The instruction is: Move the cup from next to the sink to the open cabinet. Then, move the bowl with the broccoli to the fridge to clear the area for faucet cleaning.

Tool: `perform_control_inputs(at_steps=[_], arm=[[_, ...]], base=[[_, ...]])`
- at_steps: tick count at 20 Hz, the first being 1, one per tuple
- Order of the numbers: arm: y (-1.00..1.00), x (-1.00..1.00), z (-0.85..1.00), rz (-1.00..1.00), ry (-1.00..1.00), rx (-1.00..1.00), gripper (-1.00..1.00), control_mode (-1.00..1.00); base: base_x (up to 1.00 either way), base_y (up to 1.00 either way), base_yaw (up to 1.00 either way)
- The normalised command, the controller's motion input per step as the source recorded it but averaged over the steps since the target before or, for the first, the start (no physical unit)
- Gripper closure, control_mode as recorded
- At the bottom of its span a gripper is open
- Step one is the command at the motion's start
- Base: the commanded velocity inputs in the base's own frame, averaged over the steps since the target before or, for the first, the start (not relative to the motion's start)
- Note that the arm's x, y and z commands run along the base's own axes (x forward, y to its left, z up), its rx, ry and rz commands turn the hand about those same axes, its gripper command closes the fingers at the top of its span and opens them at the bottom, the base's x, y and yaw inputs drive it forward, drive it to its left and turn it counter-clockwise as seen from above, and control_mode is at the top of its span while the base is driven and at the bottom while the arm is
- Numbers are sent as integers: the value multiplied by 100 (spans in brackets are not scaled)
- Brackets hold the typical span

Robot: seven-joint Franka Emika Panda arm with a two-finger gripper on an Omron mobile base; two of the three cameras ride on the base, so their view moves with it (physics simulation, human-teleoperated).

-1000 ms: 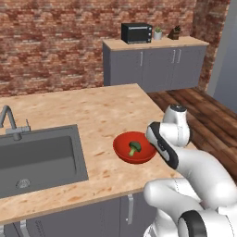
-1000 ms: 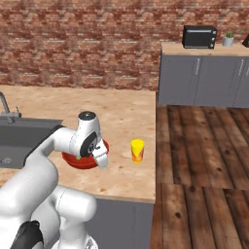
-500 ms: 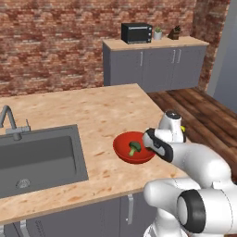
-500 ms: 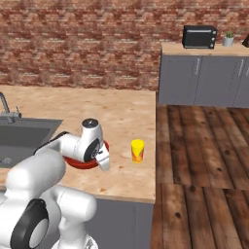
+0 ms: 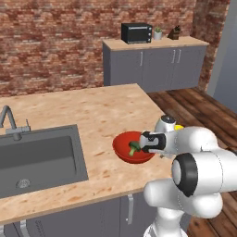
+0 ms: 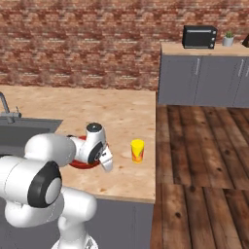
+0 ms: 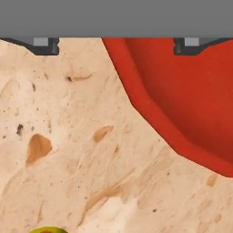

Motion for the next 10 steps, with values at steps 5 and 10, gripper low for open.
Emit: perform_control_inputs(at_steps=[5, 10], arm=[[0, 18, -22, 3, 1, 0, 100, -100], [0, 0, 0, 0, 0, 0, 100, -100]], base=[[0, 0, 0], [0, 0, 0]])
